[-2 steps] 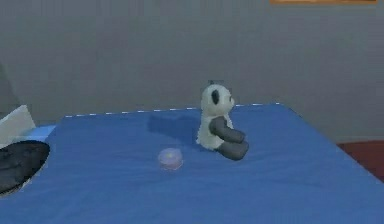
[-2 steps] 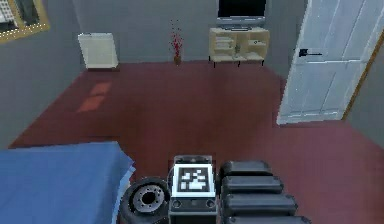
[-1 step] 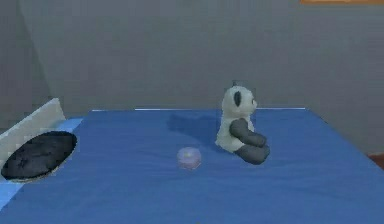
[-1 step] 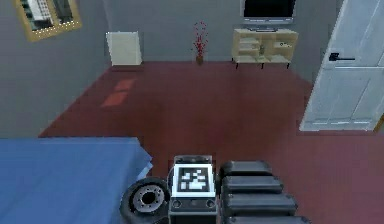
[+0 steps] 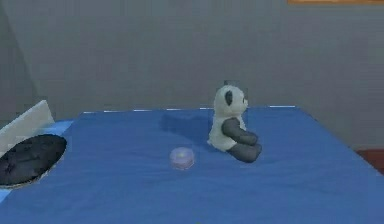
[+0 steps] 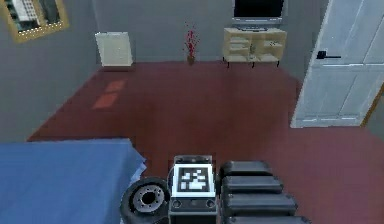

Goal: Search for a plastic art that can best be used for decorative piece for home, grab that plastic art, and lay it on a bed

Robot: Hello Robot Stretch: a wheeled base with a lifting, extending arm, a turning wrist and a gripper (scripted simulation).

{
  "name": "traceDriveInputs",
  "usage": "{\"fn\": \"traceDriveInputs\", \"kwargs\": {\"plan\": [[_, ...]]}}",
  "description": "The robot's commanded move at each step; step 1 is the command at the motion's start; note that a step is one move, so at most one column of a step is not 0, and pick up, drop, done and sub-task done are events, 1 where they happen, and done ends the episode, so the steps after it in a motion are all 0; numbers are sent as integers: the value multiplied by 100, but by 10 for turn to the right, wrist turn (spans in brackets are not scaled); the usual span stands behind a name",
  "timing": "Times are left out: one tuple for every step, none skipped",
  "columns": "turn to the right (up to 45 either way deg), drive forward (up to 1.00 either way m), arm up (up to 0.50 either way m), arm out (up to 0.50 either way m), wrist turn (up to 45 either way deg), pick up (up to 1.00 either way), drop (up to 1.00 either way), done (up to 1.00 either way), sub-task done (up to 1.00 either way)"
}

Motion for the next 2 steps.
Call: {"fn": "traceDriveInputs", "kwargs": {"plan": [[450, 0, 0, 0, 0, 0, 0, 0, 0], [270, 0, 0, 0, 0, 0, 0, 0, 0]]}}
